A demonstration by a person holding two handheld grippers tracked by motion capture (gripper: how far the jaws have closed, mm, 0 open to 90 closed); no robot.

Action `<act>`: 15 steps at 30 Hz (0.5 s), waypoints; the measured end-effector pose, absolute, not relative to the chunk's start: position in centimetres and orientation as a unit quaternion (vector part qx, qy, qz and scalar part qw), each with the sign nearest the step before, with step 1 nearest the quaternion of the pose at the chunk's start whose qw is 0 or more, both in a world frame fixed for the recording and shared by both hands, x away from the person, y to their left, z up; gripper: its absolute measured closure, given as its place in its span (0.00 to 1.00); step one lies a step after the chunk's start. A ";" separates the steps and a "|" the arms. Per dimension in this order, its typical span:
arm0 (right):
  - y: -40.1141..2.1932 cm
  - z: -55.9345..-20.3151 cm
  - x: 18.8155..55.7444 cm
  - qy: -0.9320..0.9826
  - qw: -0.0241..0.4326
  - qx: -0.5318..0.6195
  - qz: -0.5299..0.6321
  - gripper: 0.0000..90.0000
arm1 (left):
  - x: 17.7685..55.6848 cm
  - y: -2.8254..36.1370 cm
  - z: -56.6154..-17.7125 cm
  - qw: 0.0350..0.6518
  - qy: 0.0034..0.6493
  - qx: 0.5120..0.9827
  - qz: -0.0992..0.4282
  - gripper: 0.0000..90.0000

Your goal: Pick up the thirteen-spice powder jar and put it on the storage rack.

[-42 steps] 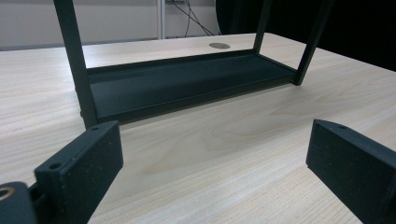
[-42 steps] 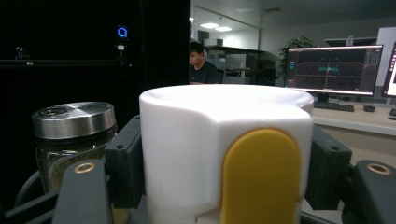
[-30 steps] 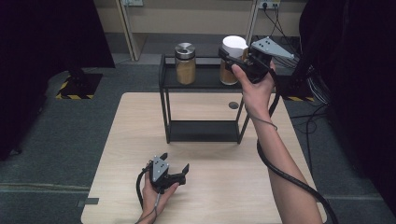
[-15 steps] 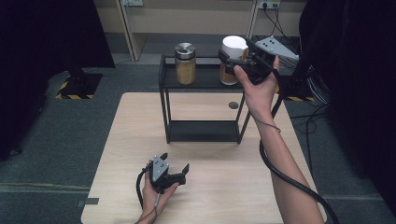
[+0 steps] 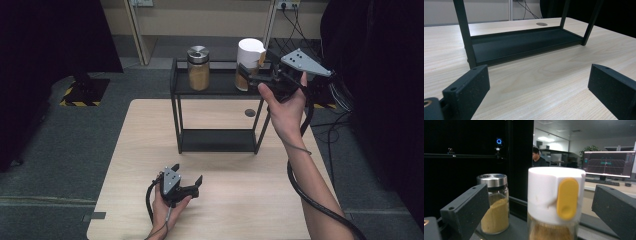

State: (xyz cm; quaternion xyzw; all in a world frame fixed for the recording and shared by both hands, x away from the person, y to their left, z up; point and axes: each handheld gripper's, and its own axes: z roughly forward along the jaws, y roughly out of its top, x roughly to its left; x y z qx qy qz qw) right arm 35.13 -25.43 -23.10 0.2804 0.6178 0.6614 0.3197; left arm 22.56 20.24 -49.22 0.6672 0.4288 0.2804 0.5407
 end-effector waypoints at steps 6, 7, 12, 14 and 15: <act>-26.0 -23.8 34.6 0.618 0.318 0.279 0.663 0.02 | 22.6 20.2 -49.2 0.540 0.429 0.668 0.280 0.03; -26.1 -23.9 34.4 0.619 0.318 0.279 0.662 0.02 | 22.6 20.2 -49.2 0.540 0.429 0.667 0.281 0.03; -26.5 -24.4 33.9 0.616 0.316 0.282 0.664 0.02 | 22.5 20.2 -49.2 0.541 0.430 0.666 0.281 0.03; -26.7 -24.6 33.7 0.617 0.316 0.282 0.664 0.02 | 22.5 20.2 -49.2 0.541 0.429 0.666 0.281 0.03; -26.8 -24.7 33.5 0.618 0.314 0.283 0.663 0.02 | 22.5 20.2 -49.2 0.541 0.429 0.667 0.282 0.03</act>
